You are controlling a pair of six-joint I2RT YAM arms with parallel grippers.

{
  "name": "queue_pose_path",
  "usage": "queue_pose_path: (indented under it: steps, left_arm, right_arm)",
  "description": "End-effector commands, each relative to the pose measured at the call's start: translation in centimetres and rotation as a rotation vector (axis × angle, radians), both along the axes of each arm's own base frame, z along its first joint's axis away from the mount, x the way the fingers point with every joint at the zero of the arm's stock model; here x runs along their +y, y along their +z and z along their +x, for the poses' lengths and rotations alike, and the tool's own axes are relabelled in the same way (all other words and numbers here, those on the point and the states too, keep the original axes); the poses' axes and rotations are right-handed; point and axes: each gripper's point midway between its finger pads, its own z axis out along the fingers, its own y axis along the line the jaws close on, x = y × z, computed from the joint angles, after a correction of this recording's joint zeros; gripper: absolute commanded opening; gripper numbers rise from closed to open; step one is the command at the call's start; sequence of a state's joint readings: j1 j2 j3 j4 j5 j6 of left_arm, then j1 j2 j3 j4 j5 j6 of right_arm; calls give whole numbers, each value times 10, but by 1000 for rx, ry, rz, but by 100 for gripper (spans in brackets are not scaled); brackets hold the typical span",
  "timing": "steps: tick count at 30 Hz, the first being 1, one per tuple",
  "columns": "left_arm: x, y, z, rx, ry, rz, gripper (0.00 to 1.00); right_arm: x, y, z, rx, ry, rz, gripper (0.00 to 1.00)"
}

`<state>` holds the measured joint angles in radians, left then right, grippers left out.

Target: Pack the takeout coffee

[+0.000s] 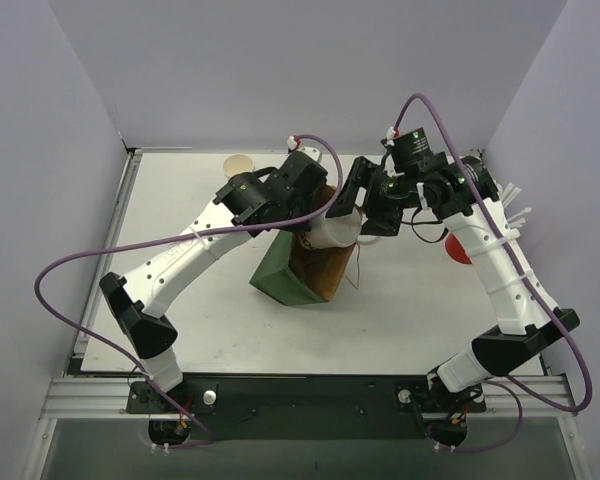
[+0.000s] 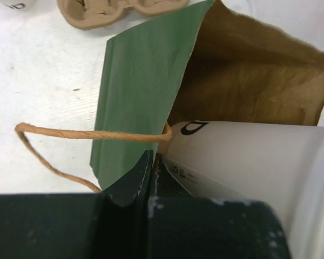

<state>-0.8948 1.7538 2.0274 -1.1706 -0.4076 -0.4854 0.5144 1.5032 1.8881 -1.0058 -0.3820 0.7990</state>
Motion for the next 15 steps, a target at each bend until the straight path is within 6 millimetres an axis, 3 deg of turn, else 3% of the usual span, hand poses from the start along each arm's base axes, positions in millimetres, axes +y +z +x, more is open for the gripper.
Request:
queue_pose_path:
  steps: [1, 10, 15]
  left_arm:
    - [-31, 39, -5, -19, 29, -308, 0]
    - [-59, 51, -5, 40, 72, -493, 0]
    - [-62, 38, -4, 102, 155, -513, 0]
  right_arm:
    - [-11, -11, -4, 8, 12, -115, 46]
    - [-24, -6, -5, 2, 40, -225, 45]
    - [-32, -16, -7, 24, 71, -309, 45]
